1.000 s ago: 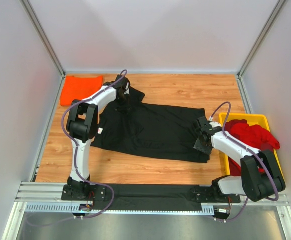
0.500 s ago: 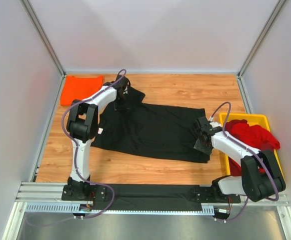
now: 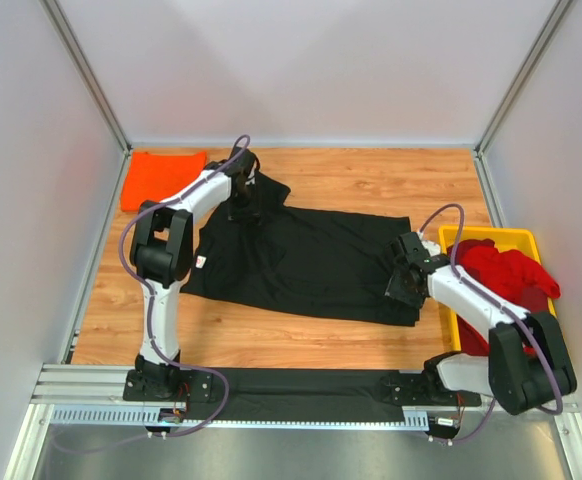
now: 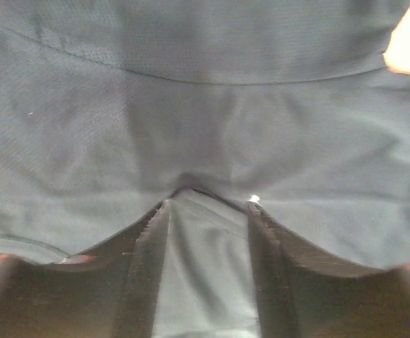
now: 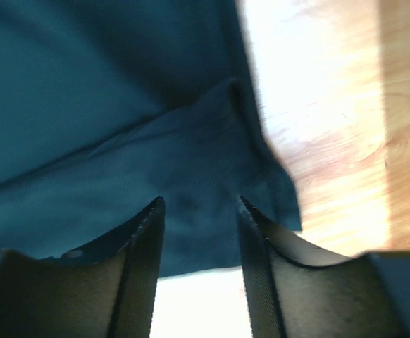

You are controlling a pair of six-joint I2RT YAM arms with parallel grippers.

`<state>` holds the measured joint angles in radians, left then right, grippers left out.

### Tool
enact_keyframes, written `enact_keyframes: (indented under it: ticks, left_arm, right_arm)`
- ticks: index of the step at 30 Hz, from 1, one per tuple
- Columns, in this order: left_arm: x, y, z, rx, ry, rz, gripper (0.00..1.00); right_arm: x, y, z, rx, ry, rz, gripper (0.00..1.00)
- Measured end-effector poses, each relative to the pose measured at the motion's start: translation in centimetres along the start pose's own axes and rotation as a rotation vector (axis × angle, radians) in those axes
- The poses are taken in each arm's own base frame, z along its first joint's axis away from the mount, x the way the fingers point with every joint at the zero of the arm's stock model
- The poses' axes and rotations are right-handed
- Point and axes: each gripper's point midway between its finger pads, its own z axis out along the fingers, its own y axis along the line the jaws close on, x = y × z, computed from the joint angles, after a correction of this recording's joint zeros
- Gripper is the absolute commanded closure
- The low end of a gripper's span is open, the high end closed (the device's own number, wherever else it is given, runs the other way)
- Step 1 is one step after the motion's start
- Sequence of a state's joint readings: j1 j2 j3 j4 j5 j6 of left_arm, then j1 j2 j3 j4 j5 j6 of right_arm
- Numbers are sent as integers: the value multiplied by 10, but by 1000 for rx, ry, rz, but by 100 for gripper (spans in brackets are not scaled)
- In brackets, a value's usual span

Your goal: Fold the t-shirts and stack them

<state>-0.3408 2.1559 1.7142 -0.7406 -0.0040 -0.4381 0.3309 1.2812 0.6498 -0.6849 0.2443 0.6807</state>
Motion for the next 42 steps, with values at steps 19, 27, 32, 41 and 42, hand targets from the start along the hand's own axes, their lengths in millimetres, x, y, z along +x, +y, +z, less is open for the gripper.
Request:
enact_keyframes:
  ticks: [19, 27, 32, 41, 42]
  left_arm:
    - [-148, 25, -15, 93, -265, 19, 42]
    - [-130, 38, 36, 131, -166, -9, 40]
    - [-135, 32, 38, 173, -173, 5, 40]
    - [-134, 26, 47, 216, -171, 41, 40]
    - [-134, 27, 48, 214, -170, 46, 40]
  right_arm:
    - [-176, 73, -61, -372, -230, -42, 27]
    - [-214, 73, -3, -300, -136, -53, 33]
    - [-228, 62, 26, -284, -88, -67, 35]
    - [-222, 47, 83, -251, 41, -111, 36]
    - [-221, 47, 86, -249, 53, -117, 37]
